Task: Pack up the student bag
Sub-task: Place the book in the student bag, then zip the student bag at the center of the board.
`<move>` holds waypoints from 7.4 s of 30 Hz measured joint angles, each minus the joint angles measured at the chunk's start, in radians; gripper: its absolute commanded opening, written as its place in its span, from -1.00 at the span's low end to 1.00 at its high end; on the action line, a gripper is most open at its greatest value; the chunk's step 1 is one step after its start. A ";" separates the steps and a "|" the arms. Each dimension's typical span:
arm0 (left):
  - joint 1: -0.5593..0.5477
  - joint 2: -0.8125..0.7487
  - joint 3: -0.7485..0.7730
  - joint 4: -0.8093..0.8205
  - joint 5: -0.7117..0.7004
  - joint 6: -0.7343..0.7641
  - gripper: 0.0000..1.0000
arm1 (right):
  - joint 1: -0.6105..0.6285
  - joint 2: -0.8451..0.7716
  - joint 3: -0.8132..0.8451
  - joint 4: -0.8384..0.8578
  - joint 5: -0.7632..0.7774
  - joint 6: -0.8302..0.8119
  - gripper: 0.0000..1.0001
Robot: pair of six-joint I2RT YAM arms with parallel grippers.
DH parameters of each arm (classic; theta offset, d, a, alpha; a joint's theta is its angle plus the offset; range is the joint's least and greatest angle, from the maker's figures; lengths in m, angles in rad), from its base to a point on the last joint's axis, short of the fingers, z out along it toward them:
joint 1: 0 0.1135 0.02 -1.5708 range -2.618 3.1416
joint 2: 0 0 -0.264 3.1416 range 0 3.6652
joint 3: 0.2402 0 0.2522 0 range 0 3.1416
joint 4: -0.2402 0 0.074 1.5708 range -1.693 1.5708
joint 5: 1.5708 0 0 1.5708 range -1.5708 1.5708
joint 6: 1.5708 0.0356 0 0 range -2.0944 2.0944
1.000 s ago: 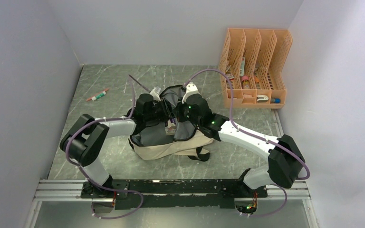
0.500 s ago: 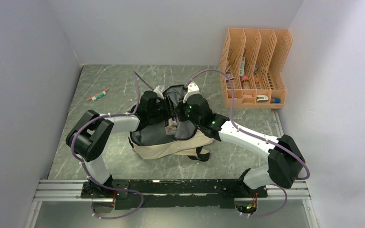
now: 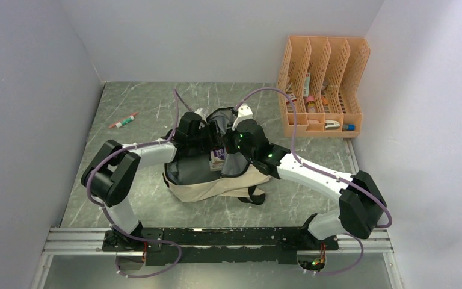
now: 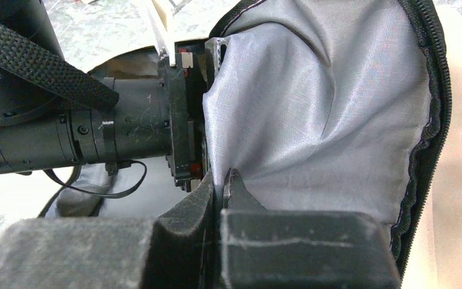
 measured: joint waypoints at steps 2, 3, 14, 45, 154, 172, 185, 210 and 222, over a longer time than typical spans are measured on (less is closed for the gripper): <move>0.000 -0.011 0.010 -0.043 -0.022 0.017 0.73 | 0.000 -0.001 0.000 0.002 0.001 0.000 -1.00; 0.001 -0.018 0.016 -0.073 -0.038 0.027 0.74 | 0.000 -0.003 0.000 0.003 0.002 -0.001 -1.00; 0.001 -0.132 0.040 -0.284 -0.139 0.100 0.77 | 0.002 -0.005 -0.010 0.006 -0.023 0.000 -1.00; 0.042 -0.660 0.014 -0.682 -0.497 0.289 0.63 | -0.167 -0.058 0.046 -0.139 -0.035 -0.194 -1.00; 0.064 -0.556 -0.224 -0.626 -0.284 0.263 -0.90 | -0.416 0.147 0.065 -0.240 -0.512 -0.112 -1.00; 0.064 -0.588 -0.190 -0.654 -0.276 0.267 -0.90 | -0.357 0.098 0.142 -0.195 -0.900 -0.058 -1.00; 0.064 -0.645 -0.178 -0.694 -0.250 0.317 -0.90 | -0.153 0.231 0.179 -0.025 -0.941 0.145 -1.00; 0.085 -0.636 -0.079 -0.897 -0.398 0.225 -0.90 | 0.043 0.429 0.249 -0.094 -0.716 0.111 -1.00; 0.096 -0.650 -0.076 -0.864 -0.344 0.261 -0.90 | 0.058 0.450 0.319 -0.103 -0.626 0.104 -0.92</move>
